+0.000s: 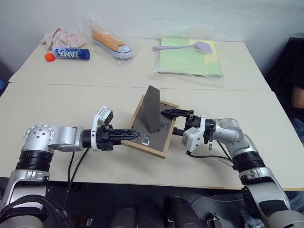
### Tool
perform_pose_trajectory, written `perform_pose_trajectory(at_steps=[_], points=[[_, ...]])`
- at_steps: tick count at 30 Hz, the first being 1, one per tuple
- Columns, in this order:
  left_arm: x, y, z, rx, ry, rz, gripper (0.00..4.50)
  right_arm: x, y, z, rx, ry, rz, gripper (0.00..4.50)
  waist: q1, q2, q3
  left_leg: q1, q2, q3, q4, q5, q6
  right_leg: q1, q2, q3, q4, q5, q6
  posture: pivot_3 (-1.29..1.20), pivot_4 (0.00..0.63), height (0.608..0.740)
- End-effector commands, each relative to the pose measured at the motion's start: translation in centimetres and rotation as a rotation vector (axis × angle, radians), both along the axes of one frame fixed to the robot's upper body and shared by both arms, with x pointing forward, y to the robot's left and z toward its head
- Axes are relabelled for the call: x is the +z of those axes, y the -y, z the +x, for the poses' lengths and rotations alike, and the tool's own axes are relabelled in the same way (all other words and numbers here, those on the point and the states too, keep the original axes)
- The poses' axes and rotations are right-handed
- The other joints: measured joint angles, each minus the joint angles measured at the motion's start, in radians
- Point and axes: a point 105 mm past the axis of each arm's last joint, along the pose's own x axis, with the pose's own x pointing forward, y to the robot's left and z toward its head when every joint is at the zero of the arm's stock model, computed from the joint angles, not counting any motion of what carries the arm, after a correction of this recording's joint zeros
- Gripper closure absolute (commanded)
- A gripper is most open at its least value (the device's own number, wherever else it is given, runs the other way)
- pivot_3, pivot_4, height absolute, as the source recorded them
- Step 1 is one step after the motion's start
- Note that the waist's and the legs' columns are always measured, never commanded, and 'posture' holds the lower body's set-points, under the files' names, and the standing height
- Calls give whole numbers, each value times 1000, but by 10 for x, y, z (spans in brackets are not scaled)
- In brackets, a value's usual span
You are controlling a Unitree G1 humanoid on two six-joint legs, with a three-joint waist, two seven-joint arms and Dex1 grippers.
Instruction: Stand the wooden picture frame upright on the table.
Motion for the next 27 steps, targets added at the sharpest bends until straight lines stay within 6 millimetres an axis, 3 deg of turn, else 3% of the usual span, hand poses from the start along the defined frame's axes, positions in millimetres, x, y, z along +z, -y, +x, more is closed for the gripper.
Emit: perform_pose_trajectory(at_steps=[1,5,8,10,14,17,19,23,25,27], points=[[18,2,-6,-24,72,-55,3225,4,7,4,-35,29,35,2692,0,0,0,0,0,0,0,0,0,0,0,0,0,0,0,0,150,740],[20,0,2,74,133,-18,3225,8,10,6,-50,47,71,2739,0,0,0,0,0,0,0,0,0,0,0,0,0,0,0,0,150,740],[32,-6,0,96,197,-40,2229,12,9,5,-43,54,103,2794,0,0,0,0,0,0,0,0,0,0,0,0,-1,0,0,0,150,740],[46,-36,0,247,285,-7,1605,18,7,2,-24,57,138,3185,-9,0,0,0,0,0,0,0,0,0,0,0,-2,0,0,0,150,740],[61,-81,1,461,390,25,1569,20,6,0,-5,19,174,3221,-24,1,1,0,1,0,-2,1,-1,0,1,0,-1,0,-1,0,150,740],[64,-100,-2,549,638,157,1569,21,7,-1,9,-41,205,3222,-23,1,1,1,1,0,-1,1,-1,1,0,0,-5,-1,-1,0,150,740],[53,-105,-3,532,857,309,1569,18,5,-1,22,-306,336,3222,-16,2,1,1,0,0,-2,1,-1,1,0,0,-5,-1,-1,0,150,740],[29,-89,-12,356,1143,428,712,14,1,-16,182,-941,551,3224,5,3,2,1,1,-1,-4,0,-1,2,0,-1,-7,-1,-1,0,150,740],[20,-83,-13,308,1197,449,70,11,1,-21,210,-1049,541,3224,8,4,3,0,1,-1,-4,0,1,2,-2,-1,-7,-1,-2,0,150,740],[17,-75,-17,260,1240,415,0,3,2,-21,194,-1201,553,3224,4,4,3,0,1,-2,-4,-1,2,2,-2,-1,-8,-1,-2,0,150,740]])
